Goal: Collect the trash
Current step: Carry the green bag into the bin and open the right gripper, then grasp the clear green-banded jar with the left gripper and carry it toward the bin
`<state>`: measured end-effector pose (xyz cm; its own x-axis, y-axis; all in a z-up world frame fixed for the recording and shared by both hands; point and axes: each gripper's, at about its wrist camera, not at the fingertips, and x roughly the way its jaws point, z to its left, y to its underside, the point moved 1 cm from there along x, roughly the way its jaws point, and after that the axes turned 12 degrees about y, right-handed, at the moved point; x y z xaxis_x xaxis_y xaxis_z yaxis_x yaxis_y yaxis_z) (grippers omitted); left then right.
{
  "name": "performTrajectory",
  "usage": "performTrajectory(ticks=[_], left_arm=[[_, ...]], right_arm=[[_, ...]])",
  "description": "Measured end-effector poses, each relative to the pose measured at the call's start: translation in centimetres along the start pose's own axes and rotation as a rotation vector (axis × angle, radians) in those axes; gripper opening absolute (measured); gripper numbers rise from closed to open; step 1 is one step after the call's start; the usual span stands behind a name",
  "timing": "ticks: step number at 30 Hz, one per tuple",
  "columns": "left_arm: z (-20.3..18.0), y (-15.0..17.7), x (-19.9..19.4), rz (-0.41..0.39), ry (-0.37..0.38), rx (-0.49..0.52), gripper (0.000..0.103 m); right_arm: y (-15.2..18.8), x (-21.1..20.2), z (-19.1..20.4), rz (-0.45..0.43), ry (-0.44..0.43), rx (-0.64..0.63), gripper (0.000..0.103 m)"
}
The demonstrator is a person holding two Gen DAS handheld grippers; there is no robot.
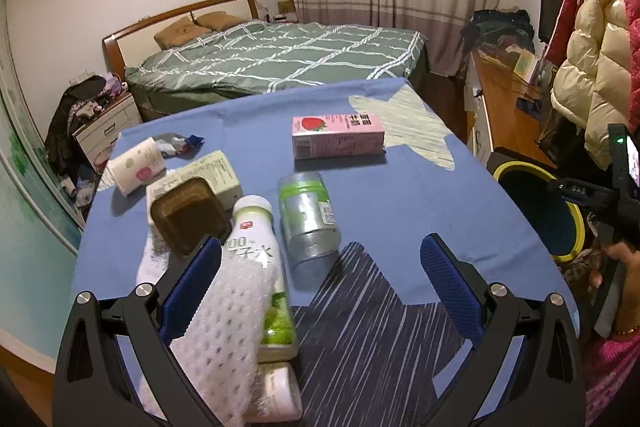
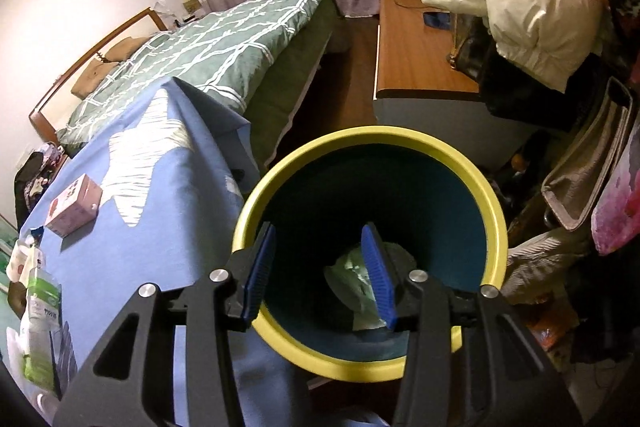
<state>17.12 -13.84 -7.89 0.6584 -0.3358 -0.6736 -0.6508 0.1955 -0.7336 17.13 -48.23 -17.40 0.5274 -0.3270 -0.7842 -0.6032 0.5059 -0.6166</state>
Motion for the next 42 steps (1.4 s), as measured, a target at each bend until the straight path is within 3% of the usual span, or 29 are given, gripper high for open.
performTrajectory(ticks=[7,14,26,29,33,42], left_arm=[[-0.1,0.0,4.4,0.051,-0.041,0.022,0.098],[1.5,-0.5,8.0,0.092,-0.085,-0.013,0.084],[1.4,-1.0,10.2,0.131,-0.115,-0.005,0.067],[0.7,-0.8,10.6,0.144,-0.079,-0.001,0.066],[0.3,-0.8,11.2,0.147,-0.102,0.013,0.065],[2.0,-1.5,12.8,0.159,-0.137,-0.079,0.051]], right_arm=[[0.1,0.1,-0.2,0.005,-0.019,0.004,0.044],[0.2,0.4,-0.4,0.012,-0.029,0.008,0.044],[0.5,1.4,-0.2,0.037,-0.051,0.012,0.045],[0.5,1.5,-0.2,0.038,-0.052,0.014,0.045],[0.7,1.8,-0.3,0.042,-0.056,0.016,0.045],[1.1,2.2,-0.3,0.045,-0.063,0.02,0.045]])
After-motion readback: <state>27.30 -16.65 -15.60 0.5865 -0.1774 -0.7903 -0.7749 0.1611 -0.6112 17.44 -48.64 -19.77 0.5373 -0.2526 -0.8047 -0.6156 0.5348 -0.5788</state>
